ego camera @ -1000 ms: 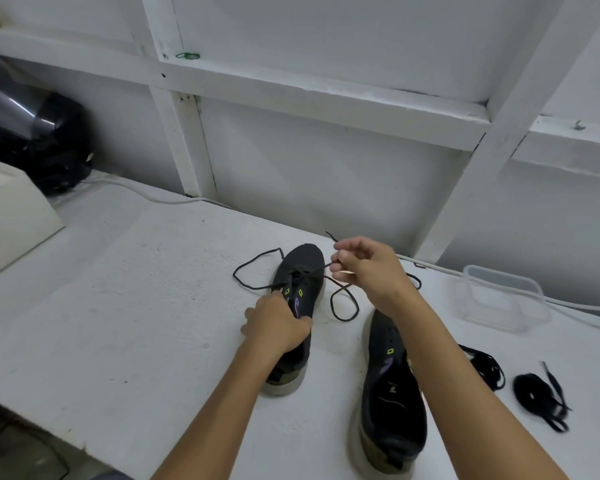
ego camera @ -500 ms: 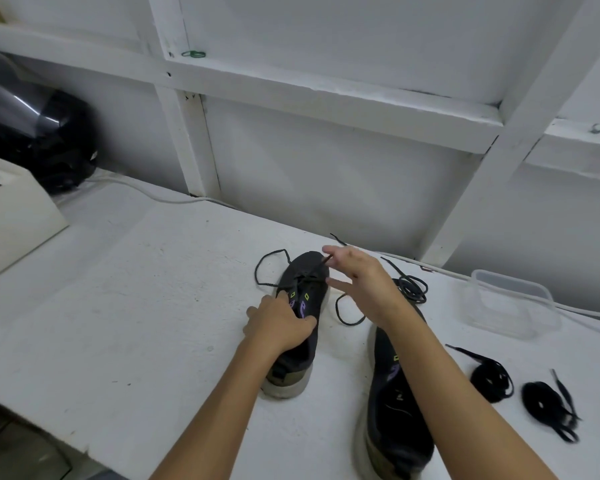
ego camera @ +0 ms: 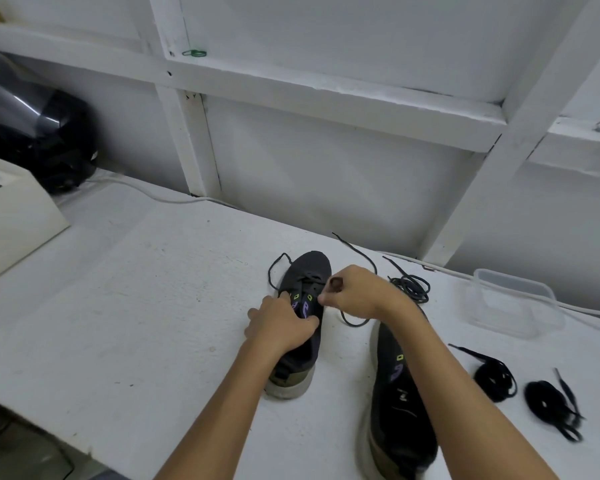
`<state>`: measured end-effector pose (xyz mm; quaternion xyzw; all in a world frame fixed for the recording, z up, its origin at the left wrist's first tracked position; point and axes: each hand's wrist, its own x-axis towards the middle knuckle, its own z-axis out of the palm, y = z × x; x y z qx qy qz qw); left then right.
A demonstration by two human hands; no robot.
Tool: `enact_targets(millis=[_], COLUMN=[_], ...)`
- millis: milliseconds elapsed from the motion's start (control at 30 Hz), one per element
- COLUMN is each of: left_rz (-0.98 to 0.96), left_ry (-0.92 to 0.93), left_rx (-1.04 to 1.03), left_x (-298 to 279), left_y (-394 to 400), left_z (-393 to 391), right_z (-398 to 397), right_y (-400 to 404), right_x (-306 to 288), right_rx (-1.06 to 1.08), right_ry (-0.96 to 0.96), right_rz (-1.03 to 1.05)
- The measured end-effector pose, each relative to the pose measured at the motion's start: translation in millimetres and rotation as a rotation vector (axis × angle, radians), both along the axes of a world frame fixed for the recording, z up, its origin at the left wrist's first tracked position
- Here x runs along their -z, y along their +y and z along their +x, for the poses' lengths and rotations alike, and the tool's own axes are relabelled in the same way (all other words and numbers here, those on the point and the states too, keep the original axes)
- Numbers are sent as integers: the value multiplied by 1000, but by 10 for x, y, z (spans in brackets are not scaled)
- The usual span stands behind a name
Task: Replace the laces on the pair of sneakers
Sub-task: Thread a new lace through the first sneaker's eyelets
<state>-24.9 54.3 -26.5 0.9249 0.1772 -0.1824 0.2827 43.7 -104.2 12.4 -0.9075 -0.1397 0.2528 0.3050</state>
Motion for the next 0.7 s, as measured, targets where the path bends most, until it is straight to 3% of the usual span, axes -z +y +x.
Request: enact_targets(millis=[133, 167, 367, 533, 600, 700], left_rz=[0, 0, -18, 9, 16, 18], left_ry=[0, 0, -2, 6, 3, 4], left_rx=[3, 3, -4, 15, 16, 12], left_x=[7, 9, 11, 13, 15, 16], left_y=[-1, -5, -4, -11, -12, -8], left_z=[10, 11, 20, 16, 11, 8], right_z=[57, 67, -3, 63, 68, 22], right_y=[-203, -240, -164, -281, -260, -85], right_x=[-181, -174, -86, -301, -309, -130], right_rx=[343, 416, 460, 572, 532, 203], right_ry=[260, 271, 494, 413, 127, -287], right_rz=[807, 901, 1014, 1274, 991, 336])
